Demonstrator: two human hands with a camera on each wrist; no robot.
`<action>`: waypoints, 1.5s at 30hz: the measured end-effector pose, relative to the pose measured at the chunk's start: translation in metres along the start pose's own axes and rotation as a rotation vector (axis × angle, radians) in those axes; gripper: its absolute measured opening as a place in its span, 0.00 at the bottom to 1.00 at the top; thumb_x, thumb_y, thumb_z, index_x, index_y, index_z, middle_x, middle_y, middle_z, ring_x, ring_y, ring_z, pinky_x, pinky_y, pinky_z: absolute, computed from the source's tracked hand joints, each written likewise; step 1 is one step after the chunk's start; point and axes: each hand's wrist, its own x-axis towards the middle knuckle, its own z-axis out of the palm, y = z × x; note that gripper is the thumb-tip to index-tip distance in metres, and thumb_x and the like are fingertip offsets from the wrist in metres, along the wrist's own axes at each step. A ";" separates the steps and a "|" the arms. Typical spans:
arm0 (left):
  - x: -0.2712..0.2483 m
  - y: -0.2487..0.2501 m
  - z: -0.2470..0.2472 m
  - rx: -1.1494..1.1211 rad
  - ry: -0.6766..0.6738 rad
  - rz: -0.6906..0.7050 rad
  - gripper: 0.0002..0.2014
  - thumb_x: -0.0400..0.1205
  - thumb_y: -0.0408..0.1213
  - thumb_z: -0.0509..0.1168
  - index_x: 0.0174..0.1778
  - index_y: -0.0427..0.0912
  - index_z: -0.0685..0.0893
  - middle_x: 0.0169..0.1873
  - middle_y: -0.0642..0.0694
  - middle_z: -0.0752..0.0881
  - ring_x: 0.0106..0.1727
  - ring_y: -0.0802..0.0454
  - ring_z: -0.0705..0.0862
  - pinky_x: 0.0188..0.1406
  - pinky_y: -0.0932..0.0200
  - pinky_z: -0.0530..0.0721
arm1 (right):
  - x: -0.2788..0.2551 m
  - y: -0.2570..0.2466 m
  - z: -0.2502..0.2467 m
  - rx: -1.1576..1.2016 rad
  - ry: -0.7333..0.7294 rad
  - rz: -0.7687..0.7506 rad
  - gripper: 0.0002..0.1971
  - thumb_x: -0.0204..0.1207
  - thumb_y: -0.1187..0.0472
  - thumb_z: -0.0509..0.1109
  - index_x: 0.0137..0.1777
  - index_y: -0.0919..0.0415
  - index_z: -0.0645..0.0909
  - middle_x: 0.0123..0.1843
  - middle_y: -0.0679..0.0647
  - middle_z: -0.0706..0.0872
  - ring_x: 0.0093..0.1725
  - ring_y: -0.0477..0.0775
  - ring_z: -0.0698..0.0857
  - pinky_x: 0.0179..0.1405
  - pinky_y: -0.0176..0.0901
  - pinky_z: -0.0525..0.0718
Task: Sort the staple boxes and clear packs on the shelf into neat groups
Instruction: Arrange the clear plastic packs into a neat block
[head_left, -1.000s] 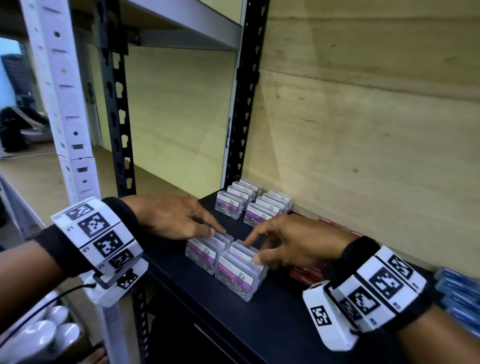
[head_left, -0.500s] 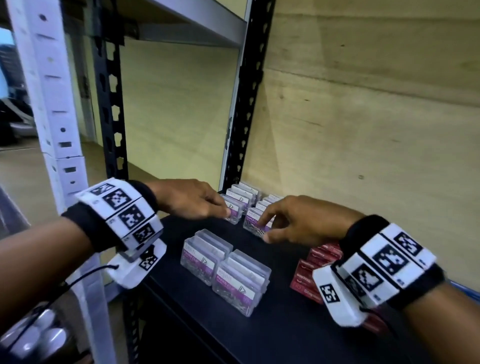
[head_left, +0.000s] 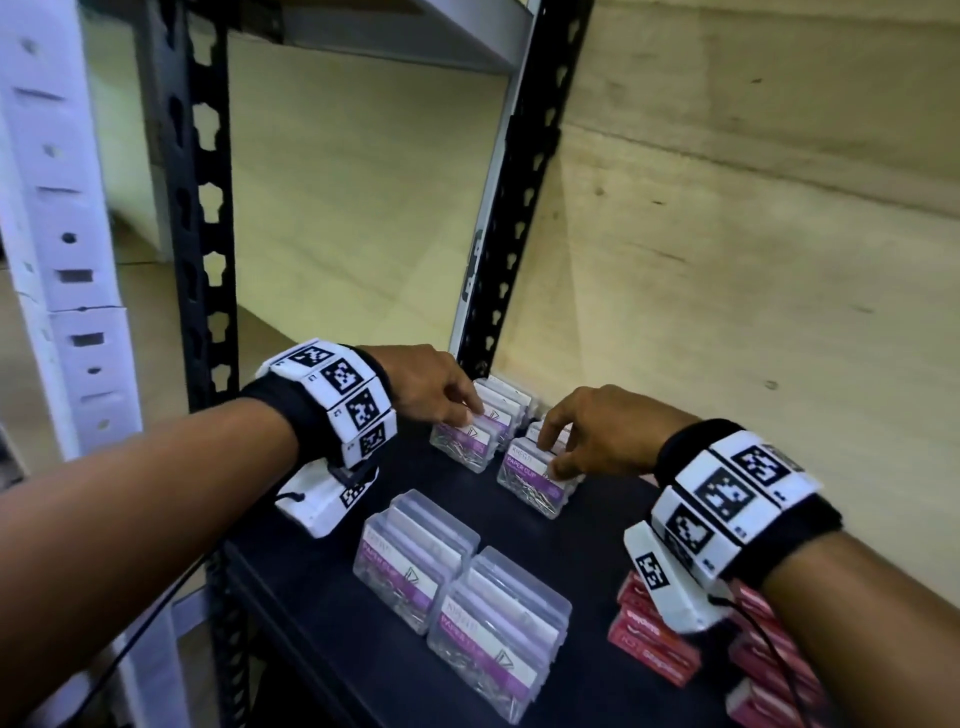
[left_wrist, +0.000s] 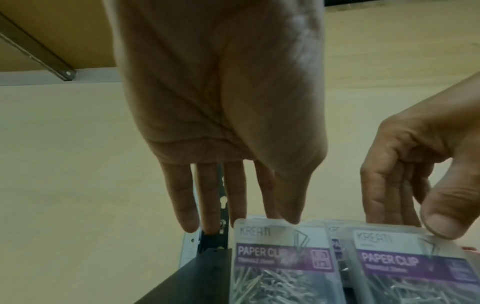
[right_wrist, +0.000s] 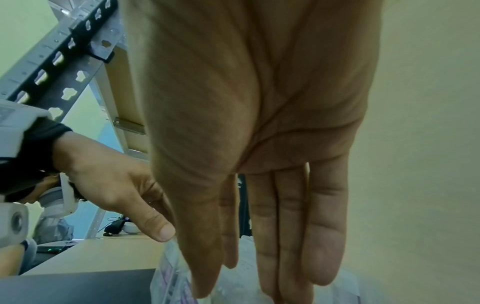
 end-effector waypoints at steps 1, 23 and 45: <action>0.002 -0.002 0.000 -0.008 0.005 0.009 0.17 0.85 0.53 0.63 0.70 0.60 0.81 0.70 0.54 0.81 0.68 0.55 0.78 0.65 0.62 0.70 | 0.002 -0.001 0.000 -0.006 -0.001 0.001 0.18 0.75 0.52 0.78 0.64 0.48 0.85 0.60 0.51 0.87 0.56 0.52 0.86 0.54 0.43 0.81; -0.035 0.025 0.001 -0.040 -0.101 0.074 0.14 0.84 0.47 0.66 0.66 0.57 0.85 0.60 0.59 0.86 0.59 0.60 0.81 0.62 0.59 0.74 | -0.038 -0.002 0.006 0.169 -0.111 -0.044 0.12 0.74 0.49 0.78 0.57 0.43 0.84 0.51 0.43 0.88 0.53 0.47 0.85 0.47 0.38 0.78; -0.076 0.041 0.004 -0.021 -0.157 0.032 0.13 0.83 0.52 0.65 0.63 0.61 0.86 0.57 0.65 0.86 0.58 0.64 0.82 0.67 0.58 0.76 | -0.081 -0.008 0.019 0.252 -0.146 -0.146 0.12 0.75 0.48 0.77 0.58 0.42 0.83 0.47 0.44 0.92 0.44 0.41 0.88 0.52 0.42 0.83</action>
